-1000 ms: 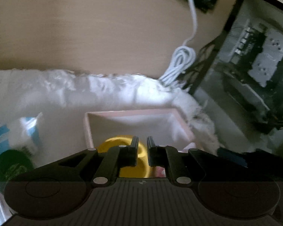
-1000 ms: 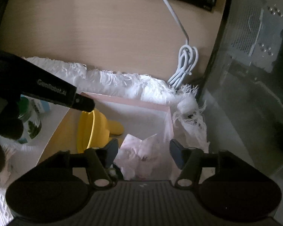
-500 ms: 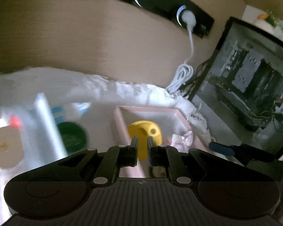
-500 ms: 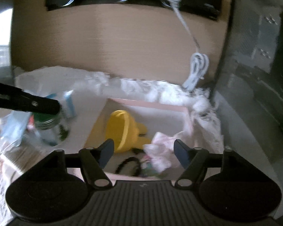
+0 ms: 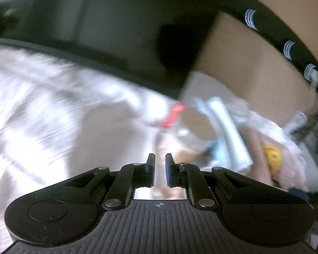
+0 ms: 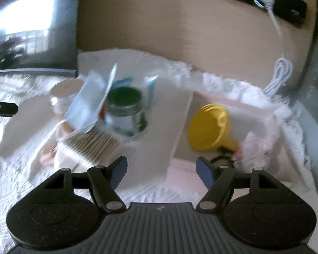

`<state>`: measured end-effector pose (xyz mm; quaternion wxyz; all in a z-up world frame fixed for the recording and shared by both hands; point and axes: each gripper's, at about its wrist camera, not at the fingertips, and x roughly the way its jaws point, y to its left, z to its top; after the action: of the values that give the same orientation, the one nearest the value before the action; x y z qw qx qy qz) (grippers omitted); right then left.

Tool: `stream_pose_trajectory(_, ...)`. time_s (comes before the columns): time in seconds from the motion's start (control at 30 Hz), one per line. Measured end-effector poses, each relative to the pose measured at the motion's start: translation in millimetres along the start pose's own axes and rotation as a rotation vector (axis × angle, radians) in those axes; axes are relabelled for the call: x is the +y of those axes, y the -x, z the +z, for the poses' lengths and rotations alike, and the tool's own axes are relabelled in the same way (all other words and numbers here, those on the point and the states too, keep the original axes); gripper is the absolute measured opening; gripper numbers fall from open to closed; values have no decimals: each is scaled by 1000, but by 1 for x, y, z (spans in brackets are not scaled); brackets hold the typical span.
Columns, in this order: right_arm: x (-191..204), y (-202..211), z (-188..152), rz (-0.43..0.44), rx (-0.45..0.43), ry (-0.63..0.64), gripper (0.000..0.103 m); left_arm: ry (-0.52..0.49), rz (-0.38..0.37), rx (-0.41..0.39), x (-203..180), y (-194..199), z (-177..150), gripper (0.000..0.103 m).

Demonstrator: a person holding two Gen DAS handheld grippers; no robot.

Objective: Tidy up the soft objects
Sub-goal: 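Reach the right tool to the blue face mask and pinch its edge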

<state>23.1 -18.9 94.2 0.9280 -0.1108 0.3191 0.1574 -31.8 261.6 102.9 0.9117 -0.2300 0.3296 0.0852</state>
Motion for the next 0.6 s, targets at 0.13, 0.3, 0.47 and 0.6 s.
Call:
stream_pose_trajectory(0.13,13,-2,-8,25,18,36,72,33,57,20,20,6,-7,11)
stream_pose_trajectory(0.3,26,0,-17,44,26,63,73,21,14,58,27,6,-16,11)
stream_pose_trajectory(0.47,34,-4,-17,61,37,77,73,-10,-88,97,14,-3,-27,11)
stream_pose_trajectory(0.6,36,0,-15,76,35,76,73,-58,-182,106,-6,-8,-23,11)
